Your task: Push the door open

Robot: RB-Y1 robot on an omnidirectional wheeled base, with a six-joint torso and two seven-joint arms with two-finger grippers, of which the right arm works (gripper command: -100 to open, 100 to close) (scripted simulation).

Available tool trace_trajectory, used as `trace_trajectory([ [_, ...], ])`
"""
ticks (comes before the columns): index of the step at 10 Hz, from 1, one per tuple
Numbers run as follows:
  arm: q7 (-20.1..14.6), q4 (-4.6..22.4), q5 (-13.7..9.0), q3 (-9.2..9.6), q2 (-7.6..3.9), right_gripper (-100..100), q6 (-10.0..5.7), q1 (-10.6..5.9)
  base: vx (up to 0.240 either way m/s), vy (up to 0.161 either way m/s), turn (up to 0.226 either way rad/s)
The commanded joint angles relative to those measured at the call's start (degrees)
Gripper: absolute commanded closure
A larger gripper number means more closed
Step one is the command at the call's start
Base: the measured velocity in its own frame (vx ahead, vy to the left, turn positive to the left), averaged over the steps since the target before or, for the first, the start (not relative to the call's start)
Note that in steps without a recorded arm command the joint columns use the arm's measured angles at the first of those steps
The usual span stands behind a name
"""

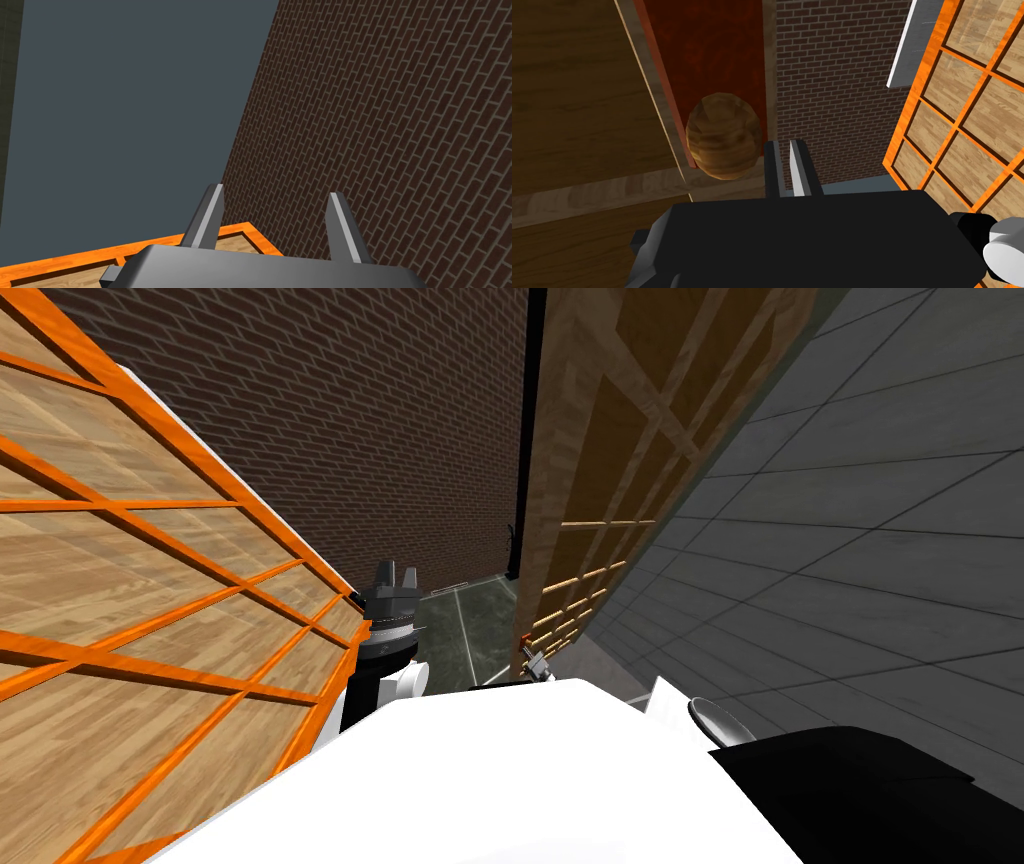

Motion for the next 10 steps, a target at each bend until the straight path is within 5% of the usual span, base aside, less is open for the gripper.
trace_trajectory([
  [1,-0.52,1.43,0.12,-1.4,-0.94,-100,-2.13,0.17,0.036,0.118,-0.105],
  [10,-5.77,5.58,1.49,-9.44,-9.05,-100,-13.6,4.59,0.041,0.104,-0.112],
])
